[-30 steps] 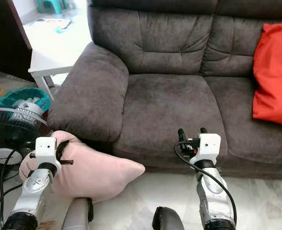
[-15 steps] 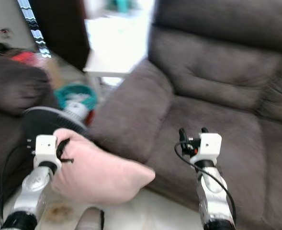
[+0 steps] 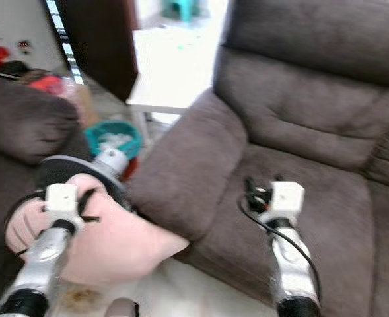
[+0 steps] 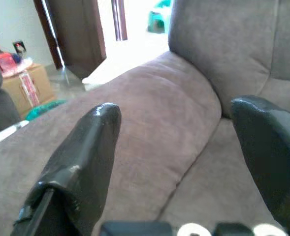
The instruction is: Move the pillow to the sofa from floor
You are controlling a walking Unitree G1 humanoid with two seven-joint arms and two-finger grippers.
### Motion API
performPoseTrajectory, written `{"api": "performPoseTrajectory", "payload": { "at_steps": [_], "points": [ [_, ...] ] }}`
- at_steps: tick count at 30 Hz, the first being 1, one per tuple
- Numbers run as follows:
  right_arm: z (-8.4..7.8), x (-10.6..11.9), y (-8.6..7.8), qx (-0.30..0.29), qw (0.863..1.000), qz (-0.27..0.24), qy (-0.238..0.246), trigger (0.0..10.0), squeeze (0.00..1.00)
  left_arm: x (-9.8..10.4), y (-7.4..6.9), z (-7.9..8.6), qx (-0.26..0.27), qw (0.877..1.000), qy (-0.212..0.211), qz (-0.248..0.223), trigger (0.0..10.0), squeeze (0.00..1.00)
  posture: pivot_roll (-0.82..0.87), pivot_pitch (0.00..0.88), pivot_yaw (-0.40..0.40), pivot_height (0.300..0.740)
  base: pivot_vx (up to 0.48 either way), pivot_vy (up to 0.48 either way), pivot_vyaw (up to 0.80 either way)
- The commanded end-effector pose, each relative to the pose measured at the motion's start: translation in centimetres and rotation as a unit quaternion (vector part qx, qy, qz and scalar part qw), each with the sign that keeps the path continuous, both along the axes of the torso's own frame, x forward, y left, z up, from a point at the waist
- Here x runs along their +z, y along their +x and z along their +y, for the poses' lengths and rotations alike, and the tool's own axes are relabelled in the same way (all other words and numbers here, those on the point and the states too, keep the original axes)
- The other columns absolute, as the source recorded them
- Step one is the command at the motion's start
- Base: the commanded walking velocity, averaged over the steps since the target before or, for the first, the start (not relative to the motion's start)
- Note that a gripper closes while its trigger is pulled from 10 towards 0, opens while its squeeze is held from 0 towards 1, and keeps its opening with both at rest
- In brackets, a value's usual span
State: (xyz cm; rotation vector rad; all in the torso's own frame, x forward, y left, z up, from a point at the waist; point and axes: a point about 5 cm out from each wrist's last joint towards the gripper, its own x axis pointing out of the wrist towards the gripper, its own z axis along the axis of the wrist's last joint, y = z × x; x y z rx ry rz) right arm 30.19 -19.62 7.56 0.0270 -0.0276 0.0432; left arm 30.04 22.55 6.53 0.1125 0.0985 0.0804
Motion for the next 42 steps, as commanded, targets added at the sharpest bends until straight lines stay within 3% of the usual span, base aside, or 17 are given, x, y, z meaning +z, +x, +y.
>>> {"api": "performPoseTrajectory", "payload": {
  "at_steps": [1, 30, 42],
  "points": [
    [-1.36, -0.85, -0.77, -0.022, 1.000, 0.017, 0.000, 10.0, 0.00, 2.53, 1.24, -1.32, -0.023, 0.998, -0.006, -0.063, 10.0, 0.00, 0.15, 0.000, -0.046, 0.685, 0.000, 0.000, 0.00],
    [-1.24, -1.15, -0.82, -0.025, 0.999, 0.020, -0.001, 10.0, 0.00, 2.62, 1.19, -1.74, -0.040, 0.997, -0.009, -0.062, 10.0, 0.00, 0.16, 0.000, -0.045, 0.685, 0.000, 0.000, 0.00],
    [-1.45, -1.41, -0.81, -0.033, 0.999, 0.029, -0.005, 10.0, 0.00, 2.55, 1.15, -1.67, -0.043, 0.997, -0.008, -0.059, 10.0, 0.00, 0.16, 0.000, -0.043, 0.740, 0.000, 0.000, 0.00]
  ]
}}
